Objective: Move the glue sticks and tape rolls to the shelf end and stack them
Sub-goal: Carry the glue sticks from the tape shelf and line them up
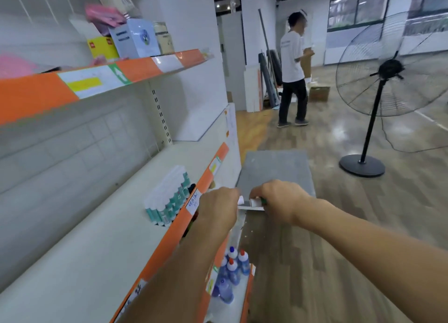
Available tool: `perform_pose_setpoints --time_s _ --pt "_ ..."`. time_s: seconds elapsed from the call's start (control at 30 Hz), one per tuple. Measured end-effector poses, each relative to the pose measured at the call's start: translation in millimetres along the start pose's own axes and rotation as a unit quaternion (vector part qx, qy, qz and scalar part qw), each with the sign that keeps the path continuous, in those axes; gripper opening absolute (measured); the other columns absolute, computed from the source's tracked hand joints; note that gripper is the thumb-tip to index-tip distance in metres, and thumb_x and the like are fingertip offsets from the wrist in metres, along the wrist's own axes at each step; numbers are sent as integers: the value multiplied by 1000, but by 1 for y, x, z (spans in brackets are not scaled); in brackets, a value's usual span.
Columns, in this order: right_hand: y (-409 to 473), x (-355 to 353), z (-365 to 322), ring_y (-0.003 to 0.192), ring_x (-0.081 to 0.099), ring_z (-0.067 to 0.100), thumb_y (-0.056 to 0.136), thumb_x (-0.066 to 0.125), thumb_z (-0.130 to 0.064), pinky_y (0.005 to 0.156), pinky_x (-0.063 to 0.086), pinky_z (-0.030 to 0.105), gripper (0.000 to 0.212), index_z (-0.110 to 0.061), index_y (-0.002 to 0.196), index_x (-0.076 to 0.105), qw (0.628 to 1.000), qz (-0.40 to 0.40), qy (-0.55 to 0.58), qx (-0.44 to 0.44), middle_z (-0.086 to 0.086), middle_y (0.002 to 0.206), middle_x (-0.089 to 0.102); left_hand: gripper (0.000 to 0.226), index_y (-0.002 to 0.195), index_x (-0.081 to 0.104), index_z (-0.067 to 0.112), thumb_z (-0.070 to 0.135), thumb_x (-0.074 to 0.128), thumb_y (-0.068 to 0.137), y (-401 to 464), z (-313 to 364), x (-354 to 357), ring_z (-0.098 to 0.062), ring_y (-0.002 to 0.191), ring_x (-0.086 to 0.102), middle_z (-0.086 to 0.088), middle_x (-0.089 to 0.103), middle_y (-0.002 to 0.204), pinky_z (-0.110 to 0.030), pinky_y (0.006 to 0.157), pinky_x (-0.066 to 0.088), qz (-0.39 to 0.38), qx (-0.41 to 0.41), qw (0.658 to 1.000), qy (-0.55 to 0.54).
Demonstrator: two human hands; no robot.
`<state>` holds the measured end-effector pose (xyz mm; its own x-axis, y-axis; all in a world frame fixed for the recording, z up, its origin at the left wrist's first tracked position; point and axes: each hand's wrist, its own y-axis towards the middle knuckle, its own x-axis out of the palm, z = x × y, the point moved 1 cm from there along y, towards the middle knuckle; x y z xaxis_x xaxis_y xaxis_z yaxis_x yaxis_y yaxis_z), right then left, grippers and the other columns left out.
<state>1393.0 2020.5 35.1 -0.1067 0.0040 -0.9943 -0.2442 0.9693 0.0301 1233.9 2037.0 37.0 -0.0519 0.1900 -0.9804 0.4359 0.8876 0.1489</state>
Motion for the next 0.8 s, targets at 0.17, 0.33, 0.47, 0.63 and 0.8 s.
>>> perform_pose_setpoints --time_s 0.17,0.33,0.47,0.63,0.8 --pt "83 -8 26 109 61 28 85 55 -15 80 53 36 37 -30 118 63 999 21 32 -12 0 116 66 25 114 55 21 10 53 92 76 -33 10 -31 101 63 -7 63 109 -31 68 36 20 -17 1000 -11" --pt "148 -2 39 100 64 28 82 53 -9 80 57 41 46 -34 119 63 998 28 50 -31 0 115 67 29 113 57 24 11 57 87 127 -67 22 -28 91 65 -3 64 101 -32 67 41 50 -55 997 -25" --pt "199 3 44 96 65 27 82 51 -6 83 57 42 47 -36 115 65 995 30 75 -60 2 113 68 34 116 54 25 17 64 85 152 -84 23 -26 93 64 -1 63 103 -31 66 38 60 -75 994 -43" --pt "260 1 43 100 63 28 85 57 -11 79 51 31 43 -31 123 64 988 21 102 -117 4 112 66 27 119 54 20 23 55 92 173 -105 14 -27 96 60 -3 61 105 -30 66 30 76 -113 989 -65" --pt "309 2 32 84 63 25 83 59 -17 77 53 33 44 -41 120 62 967 -5 164 -194 -4 96 64 40 135 41 27 19 48 97 182 -129 19 -29 102 58 -4 62 115 -33 74 43 88 -210 970 -87"
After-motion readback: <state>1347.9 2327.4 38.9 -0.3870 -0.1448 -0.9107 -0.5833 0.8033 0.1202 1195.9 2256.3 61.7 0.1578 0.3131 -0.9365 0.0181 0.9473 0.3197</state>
